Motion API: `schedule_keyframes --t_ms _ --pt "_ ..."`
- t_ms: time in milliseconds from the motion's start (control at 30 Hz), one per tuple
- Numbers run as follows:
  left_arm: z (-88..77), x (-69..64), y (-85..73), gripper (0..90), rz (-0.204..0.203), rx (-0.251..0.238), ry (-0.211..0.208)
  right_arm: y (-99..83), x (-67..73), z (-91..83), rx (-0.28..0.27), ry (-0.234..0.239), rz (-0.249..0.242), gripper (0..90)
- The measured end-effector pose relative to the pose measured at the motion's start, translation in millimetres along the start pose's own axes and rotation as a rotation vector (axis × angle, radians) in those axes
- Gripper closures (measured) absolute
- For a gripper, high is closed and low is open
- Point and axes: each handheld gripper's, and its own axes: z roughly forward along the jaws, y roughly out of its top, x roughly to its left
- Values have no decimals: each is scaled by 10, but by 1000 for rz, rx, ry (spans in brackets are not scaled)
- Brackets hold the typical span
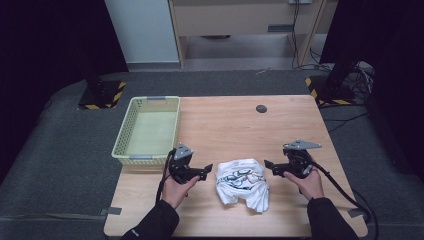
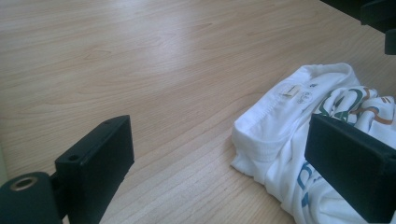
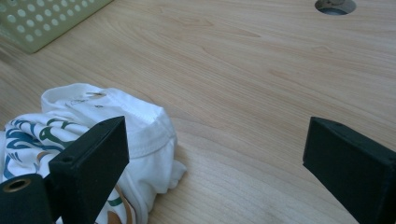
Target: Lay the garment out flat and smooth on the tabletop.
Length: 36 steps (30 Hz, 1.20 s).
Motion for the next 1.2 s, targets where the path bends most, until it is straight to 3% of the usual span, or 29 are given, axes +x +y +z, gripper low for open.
schedule_keyframes --t_ms 300,767,933,1067,1200 --pt "149 -25 -1 85 0 32 -5 6 63 111 6 8 -15 99" --pt "385 -88 -71 136 -12 101 -58 -60 129 272 66 64 -20 159" --pt "460 -106 -109 191 5 143 -66 -101 131 321 88 98 -12 230" --pt "504 -114 -144 294 3 169 -92 -121 129 328 92 132 7 339" --pt "523 -97 -156 371 -27 179 -130 -145 148 344 103 152 11 427"
